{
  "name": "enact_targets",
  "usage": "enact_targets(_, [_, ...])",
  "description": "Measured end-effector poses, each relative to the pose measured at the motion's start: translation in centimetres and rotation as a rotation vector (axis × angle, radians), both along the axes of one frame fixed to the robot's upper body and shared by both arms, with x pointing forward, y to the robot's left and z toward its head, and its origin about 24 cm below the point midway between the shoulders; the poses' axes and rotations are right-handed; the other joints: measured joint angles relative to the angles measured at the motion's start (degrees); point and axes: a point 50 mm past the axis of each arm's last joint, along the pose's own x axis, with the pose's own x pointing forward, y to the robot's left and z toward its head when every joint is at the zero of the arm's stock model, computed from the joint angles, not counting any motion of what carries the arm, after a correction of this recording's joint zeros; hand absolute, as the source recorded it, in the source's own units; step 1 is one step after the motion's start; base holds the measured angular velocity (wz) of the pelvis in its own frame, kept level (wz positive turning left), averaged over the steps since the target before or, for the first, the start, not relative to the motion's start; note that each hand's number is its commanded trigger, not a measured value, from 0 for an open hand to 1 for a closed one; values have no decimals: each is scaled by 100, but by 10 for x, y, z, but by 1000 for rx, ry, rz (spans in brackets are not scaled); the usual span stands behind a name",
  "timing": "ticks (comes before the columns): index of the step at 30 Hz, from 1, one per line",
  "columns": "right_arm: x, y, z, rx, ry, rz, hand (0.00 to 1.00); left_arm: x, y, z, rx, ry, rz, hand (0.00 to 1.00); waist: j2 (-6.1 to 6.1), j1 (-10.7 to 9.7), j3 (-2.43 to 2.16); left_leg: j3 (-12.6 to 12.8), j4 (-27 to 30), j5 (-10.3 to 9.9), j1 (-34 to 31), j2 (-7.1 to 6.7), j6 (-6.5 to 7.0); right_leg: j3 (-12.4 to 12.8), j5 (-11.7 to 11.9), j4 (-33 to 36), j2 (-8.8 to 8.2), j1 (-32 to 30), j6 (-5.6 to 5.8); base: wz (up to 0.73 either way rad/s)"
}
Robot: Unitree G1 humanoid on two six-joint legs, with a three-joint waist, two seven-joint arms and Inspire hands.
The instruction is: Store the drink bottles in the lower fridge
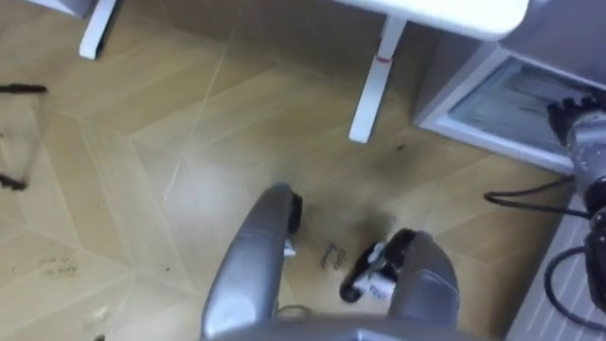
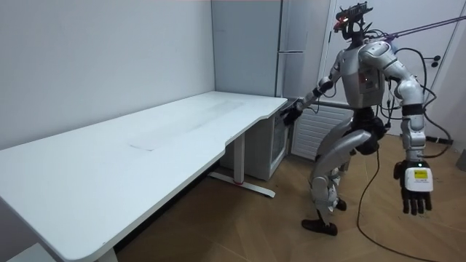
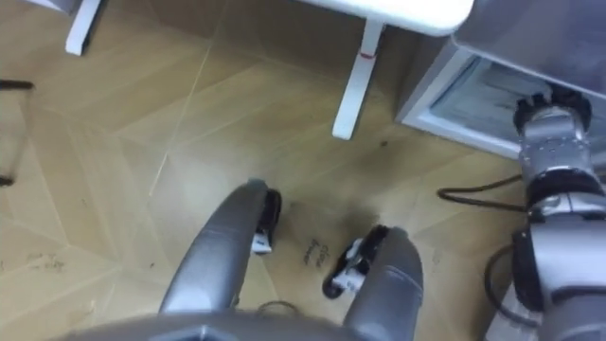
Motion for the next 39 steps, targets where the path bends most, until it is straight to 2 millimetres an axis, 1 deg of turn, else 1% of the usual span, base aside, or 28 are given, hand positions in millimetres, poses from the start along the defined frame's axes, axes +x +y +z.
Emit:
enact_targets(1, [-21, -4, -14, -21, 87, 50, 0, 5, 0, -1, -4, 3, 1, 0, -27, 12, -3, -17, -139, 13, 163, 7, 21, -41, 64, -203, 49, 197, 38, 0])
enact_targets(2, [-31, -5, -21, -32, 133, 78, 0, 8, 0, -1, -6, 3, -1, 0, -31, 20, -5, -19, -188, 14, 251, 20, 23, -58, 92, -300, 82, 303, 52, 0])
enact_targets(3, [-50, -6, -33, -39, 221, 135, 0, 14, 0, -2, -16, -5, -4, 0, -39, 20, -17, -17, -298, 15, 409, 36, 30, -91, 144, -484, 132, 496, 88, -8])
enact_targets(4, [-65, -5, -42, -30, 284, 179, 0, 21, 0, -3, -21, -22, -8, 0, -43, 39, -31, -9, -373, 10, 516, 61, 40, -92, 198, -631, 186, 621, 112, -9])
enact_targets(5, [-76, -5, -47, -30, 333, 223, 0, 29, 0, -3, -23, -37, -9, 0, -53, -3, -36, 12, -476, 14, 621, 62, 53, -89, 242, -752, 207, 711, 137, -10])
enact_targets(7, [-91, -3, -56, -42, 413, 305, 0, 34, -1, -5, -30, -48, 10, 0, -68, -47, -44, 69, -670, 27, 869, 77, 75, -35, 324, -981, 265, 917, 175, -18])
enact_targets(8, [-100, 0, -62, -40, 463, 349, 0, 34, -3, -5, -35, -50, 18, 0, -68, -78, -62, 115, -810, 32, 1058, 121, 83, -23, 387, -1179, 328, 1097, 196, -22])
enact_targets(9, [-104, 2, -64, -42, 489, 374, 0, 34, -4, -6, -36, -51, 21, 0, -56, -91, -69, 124, -872, 32, 1151, 149, 83, -25, 427, -1287, 371, 1197, 202, -21])
enact_targets(10, [-114, 4, -69, -39, 539, 419, 0, 33, -6, -7, -42, -53, 35, 0, -38, -115, -82, 133, -996, 32, 1349, 191, 82, -27, 498, -1500, 448, 1403, 216, -12])
enact_targets(12, [-126, 8, -76, -32, 596, 467, 0, 32, -10, -9, -53, -47, 50, 0, -30, -153, -98, 163, -1212, 39, 1662, 213, 83, -32, 587, -1804, 519, 1697, 246, -11])
enact_targets(13, [-140, 10, -81, -17, 639, 484, 0, 29, -13, -11, -59, -31, 54, 0, -23, -211, -119, 179, -1372, 51, 1864, 219, 82, -34, 648, -2021, 567, 1905, 271, -8])
enact_targets(14, [-145, 11, -83, -10, 657, 497, 0, 27, -14, -11, -61, -22, 57, 0, -21, -226, -138, 187, -1449, 58, 1971, 222, 83, -47, 681, -2134, 584, 2028, 282, -4])
enact_targets(15, [-159, 14, -88, 2, 701, 521, 0, 25, -17, -13, -64, -6, 67, 0, -39, -247, -171, 216, -1634, 79, 2222, 219, 88, -53, 738, -2358, 617, 2267, 312, -6])
enact_targets(18, [-183, 22, -96, 43, 789, 567, 0, 16, -24, -17, -82, 30, 114, 0, -84, -249, -186, 337, -1989, 87, 2769, 221, 86, -1, 837, -2794, 680, 2772, 367, -11])
enact_targets(19, [-194, 21, -98, 58, 820, 563, 0, 13, -26, -18, -89, 43, 131, 0, -161, -276, -172, 363, -2095, 87, 2931, 213, 86, -2, 865, -2923, 687, 2929, 388, -9])
enact_targets(20, [-204, 21, -99, 75, 827, 541, 0, 12, -26, -18, -89, 41, 149, 0, -196, -310, -171, 373, -2215, 93, 3087, 190, 83, -4, 880, -3047, 688, 3077, 411, -3])
enact_targets(21, [-207, 21, -99, 81, 822, 529, 0, 11, -26, -18, -88, 38, 160, 0, -216, -332, -167, 385, -2279, 98, 3176, 182, 82, -5, 894, -3110, 691, 3159, 420, 0])
enact_targets(23, [-218, 20, -99, 101, 813, 484, 0, 7, -23, -16, -79, 30, 212, 0, -270, -456, -175, 398, -2458, 103, 3511, 173, 76, -22, 969, -3446, 748, 3541, 459, 0])
enact_targets(24, [-220, 20, -99, 104, 813, 478, 0, 7, -22, -16, -76, 28, 218, 0, -283, -484, -174, 400, -2506, 107, 3591, 175, 69, -20, 998, -3538, 771, 3633, 463, -4])
enact_targets(25, [-220, 20, -99, 106, 804, 471, 0, 8, -23, -16, -73, 24, 225, 0, -317, -530, -185, 420, -2608, 114, 3715, 181, 59, -11, 1054, -3698, 808, 3763, 467, -15])
enact_targets(26, [-219, 21, -100, 110, 788, 453, 0, 7, -24, -17, -67, 22, 244, 0, -358, -551, -182, 492, -2736, 133, 3876, 181, 52, 32, 1097, -3799, 814, 3866, 475, -21])
enact_targets(28, [-218, 22, -100, 124, 759, 407, 0, 7, -26, -18, -65, 14, 273, 0, -398, -643, -185, 558, -2862, 135, 4080, 183, 50, 79, 1149, -3940, 841, 4052, 490, -17])
enact_targets(32, [-209, 21, -99, 122, 704, 353, 0, 10, -28, -19, -55, -12, 324, 0, -412, -728, -190, 649, -2930, 134, 4276, 246, 49, 175, 1358, -4287, 958, 4321, 487, -17])
enact_targets(34, [-202, 18, -97, 102, 679, 343, 0, 16, -26, -18, -33, -30, 310, 0, -388, -805, -184, 679, -2997, 134, 4384, 255, 49, 206, 1454, -4469, 1000, 4453, 491, -11])
enact_targets(36, [-194, 16, -94, 88, 655, 331, 0, 19, -24, -17, -23, -47, 315, 0, -403, -836, -178, 727, -3058, 138, 4470, 254, 56, 247, 1485, -4492, 996, 4491, 501, -14])
enact_targets(37, [-187, 14, -91, 68, 632, 325, 0, 19, -23, -16, -19, -53, 326, 0, -417, -852, -166, 781, -3088, 145, 4528, 255, 67, 308, 1504, -4507, 993, 4507, 507, -22])
enact_targets(38, [-182, 12, -89, 50, 617, 323, 0, 18, -23, -16, -16, -53, 330, 0, -413, -854, -167, 820, -3106, 146, 4555, 260, 70, 348, 1512, -4511, 992, 4506, 510, -25])
enact_targets(39, [-171, 8, -84, 13, 592, 327, 0, 18, -22, -16, -9, -53, 331, 0, -399, -884, -173, 844, -3136, 152, 4562, 266, 79, 375, 1542, -4524, 994, 4494, 513, -22])
